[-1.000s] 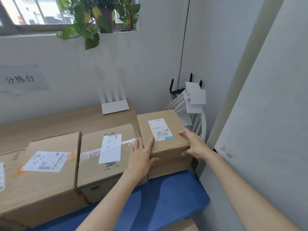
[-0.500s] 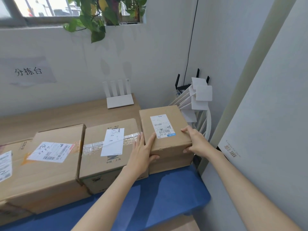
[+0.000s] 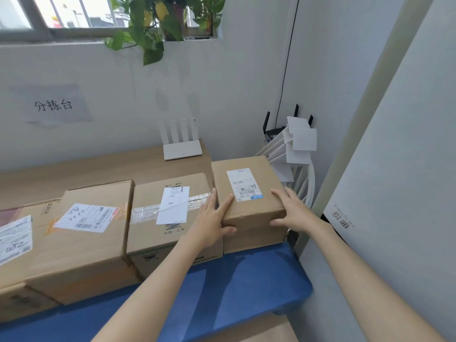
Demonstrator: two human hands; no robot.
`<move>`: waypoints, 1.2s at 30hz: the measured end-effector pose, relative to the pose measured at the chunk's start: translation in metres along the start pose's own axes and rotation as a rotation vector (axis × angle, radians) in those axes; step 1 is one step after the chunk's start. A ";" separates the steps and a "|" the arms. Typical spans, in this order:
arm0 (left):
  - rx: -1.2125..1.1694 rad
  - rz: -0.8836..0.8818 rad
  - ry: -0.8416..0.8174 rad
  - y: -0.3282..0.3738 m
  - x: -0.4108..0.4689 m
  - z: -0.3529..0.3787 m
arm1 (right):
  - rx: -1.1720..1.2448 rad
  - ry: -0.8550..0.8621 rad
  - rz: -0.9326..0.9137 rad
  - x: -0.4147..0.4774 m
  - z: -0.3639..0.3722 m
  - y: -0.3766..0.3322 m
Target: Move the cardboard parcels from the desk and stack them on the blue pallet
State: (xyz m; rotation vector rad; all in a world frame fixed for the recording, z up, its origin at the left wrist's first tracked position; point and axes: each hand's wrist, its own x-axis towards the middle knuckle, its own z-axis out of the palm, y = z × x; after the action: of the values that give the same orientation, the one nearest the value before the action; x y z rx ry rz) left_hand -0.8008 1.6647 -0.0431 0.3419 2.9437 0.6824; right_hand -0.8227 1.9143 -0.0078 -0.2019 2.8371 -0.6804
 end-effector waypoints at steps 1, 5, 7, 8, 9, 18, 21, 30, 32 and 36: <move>0.002 -0.011 -0.030 0.000 -0.001 -0.007 | -0.024 0.000 0.010 -0.001 -0.003 -0.004; -0.012 -0.035 -0.023 0.001 -0.014 -0.047 | -0.049 0.062 -0.056 -0.004 -0.018 -0.041; -0.011 -0.039 0.042 -0.003 -0.029 -0.071 | -0.033 0.107 -0.130 -0.004 -0.023 -0.067; -0.018 -0.045 0.077 -0.006 -0.037 -0.083 | -0.014 0.131 -0.173 -0.004 -0.025 -0.082; -0.026 -0.054 0.113 -0.009 -0.047 -0.095 | 0.013 0.151 -0.209 -0.004 -0.026 -0.097; 0.042 -0.207 0.481 -0.079 -0.168 -0.201 | 0.123 0.213 -0.440 -0.021 0.009 -0.277; 0.051 -0.274 0.560 -0.118 -0.224 -0.232 | 0.142 0.179 -0.506 -0.033 0.038 -0.340; 0.084 -0.514 0.672 -0.252 -0.420 -0.297 | 0.258 0.071 -0.671 -0.103 0.160 -0.534; 0.072 -0.549 0.678 -0.284 -0.459 -0.306 | 0.257 0.054 -0.695 -0.122 0.188 -0.573; 0.016 -0.619 0.682 -0.341 -0.520 -0.318 | 0.254 0.017 -0.718 -0.150 0.236 -0.631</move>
State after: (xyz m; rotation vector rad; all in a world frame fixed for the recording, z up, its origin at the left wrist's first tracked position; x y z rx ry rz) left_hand -0.4096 1.1074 0.1144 -0.9518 3.3385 0.7832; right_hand -0.5685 1.2824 0.1044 -1.1982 2.6163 -1.1566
